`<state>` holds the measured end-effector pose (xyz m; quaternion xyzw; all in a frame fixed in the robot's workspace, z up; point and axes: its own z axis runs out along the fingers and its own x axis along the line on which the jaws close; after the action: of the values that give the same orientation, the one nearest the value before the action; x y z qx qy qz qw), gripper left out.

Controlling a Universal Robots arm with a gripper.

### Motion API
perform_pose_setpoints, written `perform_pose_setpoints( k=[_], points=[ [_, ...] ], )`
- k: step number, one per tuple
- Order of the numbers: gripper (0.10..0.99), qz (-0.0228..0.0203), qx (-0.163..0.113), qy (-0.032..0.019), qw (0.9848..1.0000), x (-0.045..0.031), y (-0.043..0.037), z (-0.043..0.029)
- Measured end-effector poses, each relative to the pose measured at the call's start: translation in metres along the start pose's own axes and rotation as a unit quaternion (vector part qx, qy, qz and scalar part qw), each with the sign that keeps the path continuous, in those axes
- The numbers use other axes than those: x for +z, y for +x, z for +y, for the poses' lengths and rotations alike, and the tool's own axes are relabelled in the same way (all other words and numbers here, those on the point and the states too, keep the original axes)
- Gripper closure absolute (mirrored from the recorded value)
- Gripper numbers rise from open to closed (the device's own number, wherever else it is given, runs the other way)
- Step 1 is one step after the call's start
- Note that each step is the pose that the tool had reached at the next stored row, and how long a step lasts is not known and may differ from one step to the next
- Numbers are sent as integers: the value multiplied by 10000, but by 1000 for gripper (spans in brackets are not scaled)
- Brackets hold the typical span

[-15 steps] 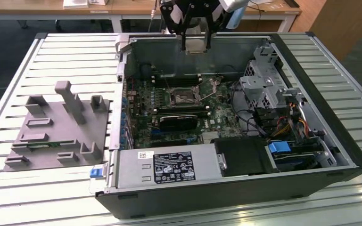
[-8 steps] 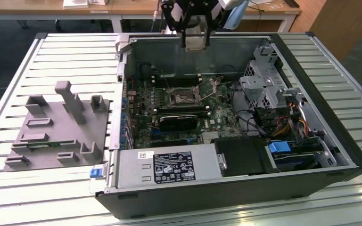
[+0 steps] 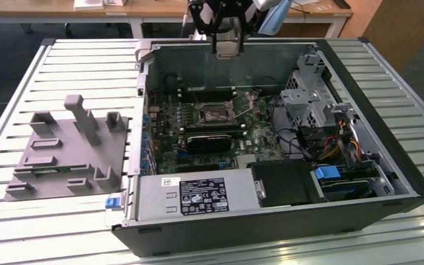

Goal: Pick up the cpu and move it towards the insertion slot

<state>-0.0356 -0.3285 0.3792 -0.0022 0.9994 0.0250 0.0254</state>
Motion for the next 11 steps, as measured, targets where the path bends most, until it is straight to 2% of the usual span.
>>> perform_pose_setpoints(
  k=[5, 11],
  points=[
    [545, 7, 0, 0, 10000, 59, -7, 75],
    [545, 9, 0, 1, 10000, 69, -8, 81]
  ],
)
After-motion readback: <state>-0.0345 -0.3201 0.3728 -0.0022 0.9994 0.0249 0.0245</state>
